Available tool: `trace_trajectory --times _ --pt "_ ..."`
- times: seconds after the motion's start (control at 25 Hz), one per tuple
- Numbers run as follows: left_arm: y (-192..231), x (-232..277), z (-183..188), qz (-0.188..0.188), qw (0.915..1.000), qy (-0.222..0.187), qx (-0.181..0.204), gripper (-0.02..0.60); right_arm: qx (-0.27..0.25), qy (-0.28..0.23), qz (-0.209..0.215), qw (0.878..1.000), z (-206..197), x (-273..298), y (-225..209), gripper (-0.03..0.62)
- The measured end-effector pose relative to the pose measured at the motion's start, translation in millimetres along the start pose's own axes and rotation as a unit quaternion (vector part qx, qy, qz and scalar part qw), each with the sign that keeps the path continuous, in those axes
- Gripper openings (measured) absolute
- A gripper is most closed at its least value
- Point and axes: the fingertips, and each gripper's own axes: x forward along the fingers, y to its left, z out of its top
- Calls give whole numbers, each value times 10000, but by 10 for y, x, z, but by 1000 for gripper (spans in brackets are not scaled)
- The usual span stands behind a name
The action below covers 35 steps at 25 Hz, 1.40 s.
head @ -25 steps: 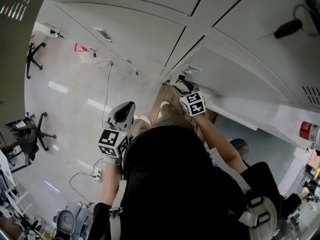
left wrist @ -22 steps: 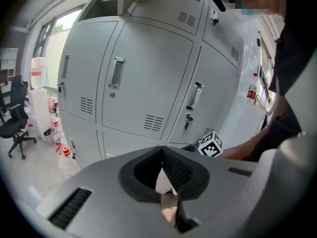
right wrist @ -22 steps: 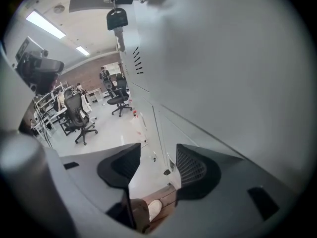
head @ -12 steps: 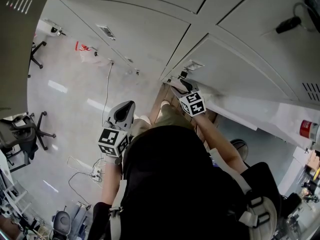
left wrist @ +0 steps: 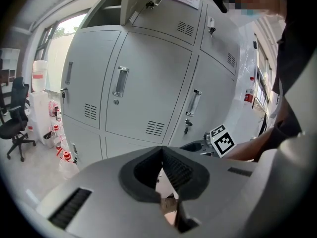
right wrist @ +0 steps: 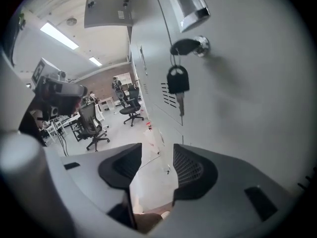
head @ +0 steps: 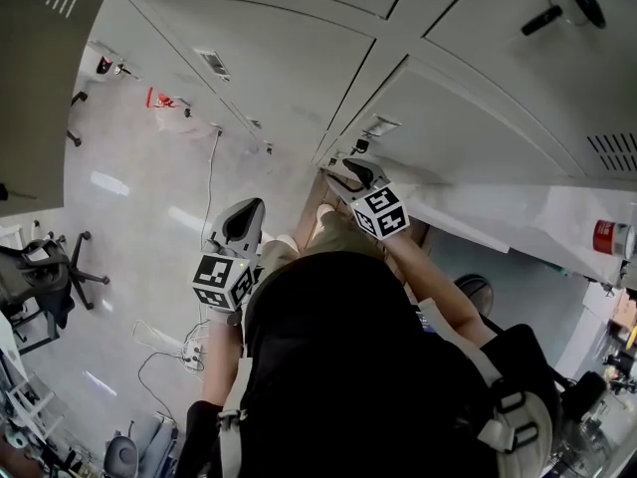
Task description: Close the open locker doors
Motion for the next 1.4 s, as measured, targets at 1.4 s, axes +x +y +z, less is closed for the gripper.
trace_trajectory --times 1.4 --pt "102 -1043 2029 932 9696 -1962 1130 8 -1183 -2322 510 9641 2399 -1081 1122 94"
